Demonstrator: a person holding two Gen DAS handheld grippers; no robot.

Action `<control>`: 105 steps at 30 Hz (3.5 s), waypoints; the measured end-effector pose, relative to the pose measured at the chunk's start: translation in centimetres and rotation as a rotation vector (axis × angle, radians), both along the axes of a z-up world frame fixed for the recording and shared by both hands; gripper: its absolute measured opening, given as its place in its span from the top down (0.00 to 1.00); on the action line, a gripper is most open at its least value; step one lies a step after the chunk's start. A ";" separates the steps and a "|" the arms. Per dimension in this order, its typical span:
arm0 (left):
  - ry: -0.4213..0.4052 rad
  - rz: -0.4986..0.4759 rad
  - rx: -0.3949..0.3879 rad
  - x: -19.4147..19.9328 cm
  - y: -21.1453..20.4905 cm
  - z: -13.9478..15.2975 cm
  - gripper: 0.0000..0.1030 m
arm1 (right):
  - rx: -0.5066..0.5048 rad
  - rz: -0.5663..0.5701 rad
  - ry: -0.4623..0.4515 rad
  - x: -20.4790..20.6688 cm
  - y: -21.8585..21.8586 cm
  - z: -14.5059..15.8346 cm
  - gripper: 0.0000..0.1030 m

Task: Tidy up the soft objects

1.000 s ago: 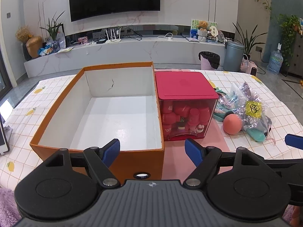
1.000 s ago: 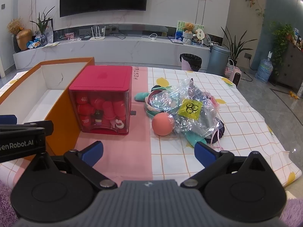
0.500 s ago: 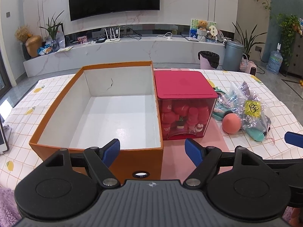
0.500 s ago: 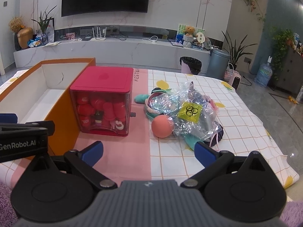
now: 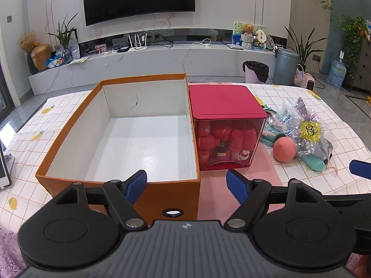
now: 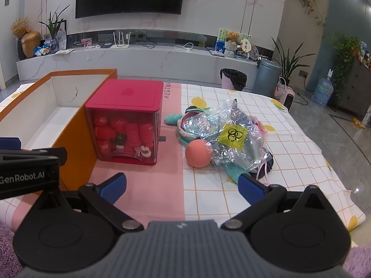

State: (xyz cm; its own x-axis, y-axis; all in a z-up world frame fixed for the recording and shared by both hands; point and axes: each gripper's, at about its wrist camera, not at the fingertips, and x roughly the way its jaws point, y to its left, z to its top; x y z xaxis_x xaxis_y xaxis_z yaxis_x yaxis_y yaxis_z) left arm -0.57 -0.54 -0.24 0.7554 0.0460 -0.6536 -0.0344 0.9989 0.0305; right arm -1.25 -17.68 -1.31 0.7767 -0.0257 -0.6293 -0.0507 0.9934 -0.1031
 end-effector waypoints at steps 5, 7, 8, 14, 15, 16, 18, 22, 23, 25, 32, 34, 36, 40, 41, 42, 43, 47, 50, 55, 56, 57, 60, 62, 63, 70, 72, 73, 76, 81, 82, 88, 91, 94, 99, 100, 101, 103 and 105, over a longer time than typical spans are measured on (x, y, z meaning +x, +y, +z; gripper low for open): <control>0.000 0.000 0.002 0.0 0.0 0.0 0.11 | 0.000 0.001 0.004 0.1 0.0 -0.1 0.03; 0.000 0.001 0.004 0.0 0.0 0.0 0.11 | 0.000 0.001 0.005 0.1 0.0 -0.1 0.03; 0.000 0.001 0.004 0.0 0.0 0.0 0.11 | -0.001 0.001 0.004 0.1 0.0 -0.1 0.03; 0.001 0.001 0.012 0.0 0.0 0.0 0.11 | -0.010 0.000 0.002 0.0 0.1 -0.1 0.03; 0.001 0.001 0.010 0.0 0.0 0.0 0.11 | -0.009 0.000 0.003 0.0 0.1 -0.1 0.03; 0.001 0.000 0.013 0.0 0.0 0.0 0.11 | -0.005 0.001 0.008 0.0 0.0 -0.2 0.03; 0.002 -0.001 0.015 0.0 -0.1 0.0 0.11 | 0.007 0.008 0.014 0.1 0.0 -0.2 0.03; 0.002 0.001 0.018 0.0 -0.2 -0.1 0.11 | 0.005 0.014 0.008 0.0 0.1 -0.2 0.03; 0.002 0.000 0.019 0.1 -0.2 -0.1 0.11 | 0.006 0.015 0.009 0.0 0.1 -0.2 0.03; 0.002 0.001 0.019 0.1 -0.2 -0.1 0.11 | 0.005 0.015 0.010 0.0 0.1 -0.2 0.03; 0.003 0.002 0.028 0.1 -0.3 -0.2 0.11 | 0.006 0.021 0.013 0.1 0.1 -0.2 0.03; 0.004 0.002 0.029 0.1 -0.3 -0.2 0.11 | 0.006 0.022 0.014 0.0 0.2 -0.2 0.03; 0.005 0.003 0.033 0.1 -0.3 -0.3 0.11 | 0.005 0.023 0.015 0.0 0.2 -0.2 0.03; 0.004 0.002 0.041 0.1 -0.4 -0.3 0.11 | 0.002 0.025 0.016 0.0 0.3 -0.3 0.03; 0.004 0.002 0.041 0.1 -0.4 -0.3 0.11 | 0.002 0.025 0.017 0.0 0.3 -0.3 0.03; 0.004 0.002 0.042 0.1 -0.4 -0.3 0.11 | 0.002 0.026 0.017 0.0 0.3 -0.3 0.03; 0.004 0.002 0.043 0.1 -0.4 -0.4 0.11 | 0.002 0.026 0.017 0.0 0.3 -0.3 0.03; 0.005 0.002 0.044 0.1 -0.5 -0.4 0.11 | -0.001 0.027 0.016 0.0 0.3 -0.3 0.03; 0.004 0.002 0.043 0.1 -0.4 -0.4 0.11 | -0.003 0.025 0.013 0.0 0.4 -0.3 0.03; 0.004 0.001 0.042 0.1 -0.4 -0.4 0.11 | -0.004 0.024 0.011 0.0 0.4 -0.3 0.03; 0.004 0.002 0.043 0.1 -0.4 -0.4 0.11 | -0.006 0.024 0.009 0.0 0.5 -0.3 0.03; 0.004 0.002 0.044 0.1 -0.4 -0.4 0.11 | -0.009 0.023 0.007 -0.1 0.5 -0.2 0.03; 0.003 0.002 0.041 0.1 -0.4 -0.4 0.11 | -0.007 0.021 -0.002 -0.2 0.5 -0.1 0.03; 0.005 0.000 0.033 0.1 -0.4 -0.3 0.11 | -0.002 0.019 -0.005 -0.2 0.4 0.0 0.03; 0.006 0.000 0.028 0.2 -0.3 -0.3 0.11 | -0.001 0.018 -0.007 -0.2 0.3 0.1 0.03; 0.006 -0.010 0.041 0.9 -0.9 0.8 0.11 | -0.009 -0.026 -0.031 0.4 -0.5 1.2 0.03; -0.002 -0.021 0.051 1.1 -1.4 1.3 0.11 | -0.024 -0.049 -0.043 0.7 -1.1 1.7 0.03; -0.008 -0.028 0.053 1.2 -1.7 1.6 0.11 | -0.032 -0.057 -0.047 1.0 -1.4 2.0 0.03; -0.024 -0.051 0.052 1.7 -2.6 2.7 0.11 | -0.071 -0.096 -0.054 1.8 -2.7 2.8 0.03; -0.061 -0.095 0.041 2.4 -4.2 4.2 0.11 | -0.130 -0.105 -0.042 4.1 -5.6 3.5 0.03; -0.062 -0.112 0.046 2.6 -4.6 4.3 0.11 | -0.142 -0.103 -0.033 4.7 -6.2 3.3 0.03; -0.045 -0.232 0.077 3.4 -7.8 2.8 0.11 | -0.060 -0.090 0.044 9.4 -10.9 2.8 0.03; -0.046 -0.304 0.087 3.4 -9.5 1.6 0.11 | 0.045 -0.023 0.132 12.1 -12.0 1.6 0.03; -0.038 -0.372 0.097 3.3 -11.0 0.2 0.12 | 0.112 0.017 0.219 14.7 -12.6 -0.1 0.20; -0.020 -0.429 0.124 3.5 -13.1 -1.9 0.12 | 0.079 0.059 0.265 17.1 -12.1 -2.0 0.30; -0.019 -0.433 0.126 3.4 -13.2 -2.2 0.12 | 0.068 0.066 0.272 17.3 -11.9 -2.4 0.44; -0.017 -0.436 0.127 3.6 -13.4 -2.6 0.12 | 0.051 0.063 0.277 17.5 -12.0 -2.8 0.64; -0.013 -0.446 0.125 4.1 -13.6 -3.2 0.12 | 0.020 0.038 0.294 17.4 -12.2 -3.3 0.87; -0.018 -0.460 0.120 4.4 -13.9 -3.8 0.12 | 0.029 0.035 0.295 17.1 -12.8 -3.4 0.91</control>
